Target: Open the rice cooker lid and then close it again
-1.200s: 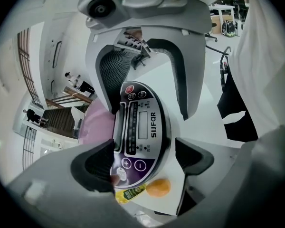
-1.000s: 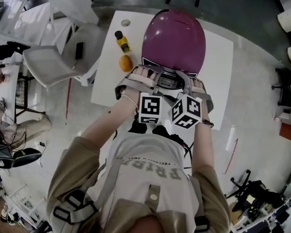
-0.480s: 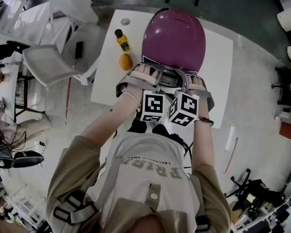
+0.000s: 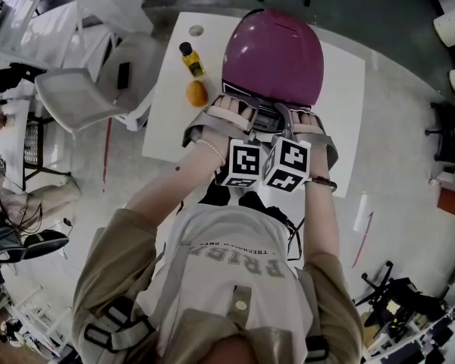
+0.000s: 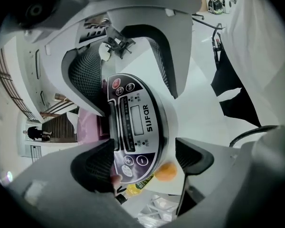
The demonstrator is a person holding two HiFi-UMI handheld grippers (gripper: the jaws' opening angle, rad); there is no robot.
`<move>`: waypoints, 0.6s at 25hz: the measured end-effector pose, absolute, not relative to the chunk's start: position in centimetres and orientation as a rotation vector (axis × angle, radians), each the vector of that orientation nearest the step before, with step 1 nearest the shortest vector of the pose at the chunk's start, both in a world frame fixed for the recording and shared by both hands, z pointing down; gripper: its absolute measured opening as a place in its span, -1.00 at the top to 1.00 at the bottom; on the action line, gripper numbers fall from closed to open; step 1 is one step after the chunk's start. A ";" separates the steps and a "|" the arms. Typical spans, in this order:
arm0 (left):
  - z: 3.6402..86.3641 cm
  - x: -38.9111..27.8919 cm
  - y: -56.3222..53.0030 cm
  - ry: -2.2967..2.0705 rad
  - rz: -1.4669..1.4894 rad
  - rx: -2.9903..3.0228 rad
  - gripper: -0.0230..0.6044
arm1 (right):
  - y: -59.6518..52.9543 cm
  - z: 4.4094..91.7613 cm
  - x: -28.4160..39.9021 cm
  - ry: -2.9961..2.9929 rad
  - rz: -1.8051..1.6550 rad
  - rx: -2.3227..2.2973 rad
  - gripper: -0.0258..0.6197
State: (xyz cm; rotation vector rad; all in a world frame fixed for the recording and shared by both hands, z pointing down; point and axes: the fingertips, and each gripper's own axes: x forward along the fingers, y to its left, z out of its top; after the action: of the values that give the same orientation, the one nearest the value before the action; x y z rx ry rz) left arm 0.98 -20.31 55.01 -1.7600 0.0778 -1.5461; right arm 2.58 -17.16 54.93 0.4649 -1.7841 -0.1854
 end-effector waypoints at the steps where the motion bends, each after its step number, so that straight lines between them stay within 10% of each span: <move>1: 55.0 1.0 -20.3 0.080 -1.544 -1.766 -0.40 | -17.2 54.8 2.5 -1.792 -0.183 0.472 -0.35; 15: 54.8 1.4 -20.6 0.132 -1.499 -1.838 -0.40 | -17.7 54.5 2.4 -1.878 -0.120 0.570 -0.35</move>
State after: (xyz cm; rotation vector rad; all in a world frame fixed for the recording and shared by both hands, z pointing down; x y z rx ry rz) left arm 1.41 -20.59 54.75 -1.8379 0.1319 -1.4989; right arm 2.37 -17.72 54.50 0.5702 -1.8784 -0.1202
